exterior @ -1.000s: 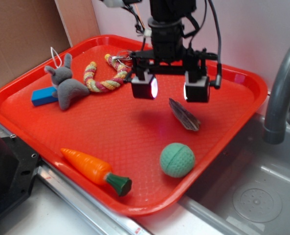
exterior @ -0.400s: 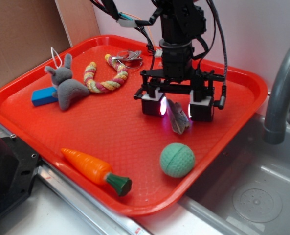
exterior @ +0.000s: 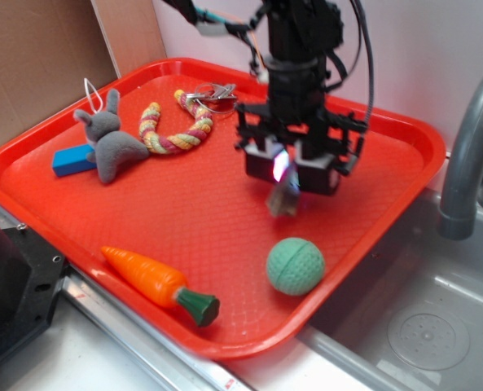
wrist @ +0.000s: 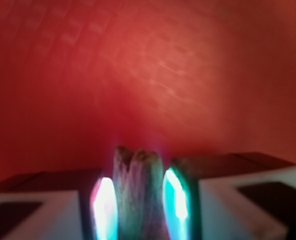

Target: Grab the wood chip.

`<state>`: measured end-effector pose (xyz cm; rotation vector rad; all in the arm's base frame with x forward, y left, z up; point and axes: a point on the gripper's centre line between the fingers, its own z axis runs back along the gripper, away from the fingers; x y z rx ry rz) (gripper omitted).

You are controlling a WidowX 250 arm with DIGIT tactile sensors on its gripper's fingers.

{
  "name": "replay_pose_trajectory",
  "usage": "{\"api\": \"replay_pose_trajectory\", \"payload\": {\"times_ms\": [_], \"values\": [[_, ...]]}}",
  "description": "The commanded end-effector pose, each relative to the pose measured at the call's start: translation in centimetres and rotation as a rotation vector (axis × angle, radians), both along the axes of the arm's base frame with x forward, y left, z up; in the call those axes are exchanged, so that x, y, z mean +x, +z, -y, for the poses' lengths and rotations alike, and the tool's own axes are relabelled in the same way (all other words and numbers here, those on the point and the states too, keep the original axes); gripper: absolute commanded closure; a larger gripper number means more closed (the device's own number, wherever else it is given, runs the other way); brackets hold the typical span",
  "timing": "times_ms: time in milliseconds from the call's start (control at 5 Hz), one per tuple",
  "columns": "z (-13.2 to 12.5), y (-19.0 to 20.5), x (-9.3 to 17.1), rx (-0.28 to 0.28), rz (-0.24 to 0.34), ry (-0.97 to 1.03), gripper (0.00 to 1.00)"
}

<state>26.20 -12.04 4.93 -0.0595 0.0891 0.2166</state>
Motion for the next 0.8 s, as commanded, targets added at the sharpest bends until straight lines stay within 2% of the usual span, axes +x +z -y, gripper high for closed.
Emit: {"api": "replay_pose_trajectory", "payload": {"times_ms": [0,200,400,600], "values": [[-7.1,12.5,-4.0,-0.009,0.307,-0.258,1.0],[-10.1,17.4,-7.2,0.01,0.216,-0.195,1.0],[-10.2,18.5,-7.3,-0.014,0.129,-0.116,1.0],[-9.8,18.0,-6.6,0.007,0.098,-0.152,1.0]]}}
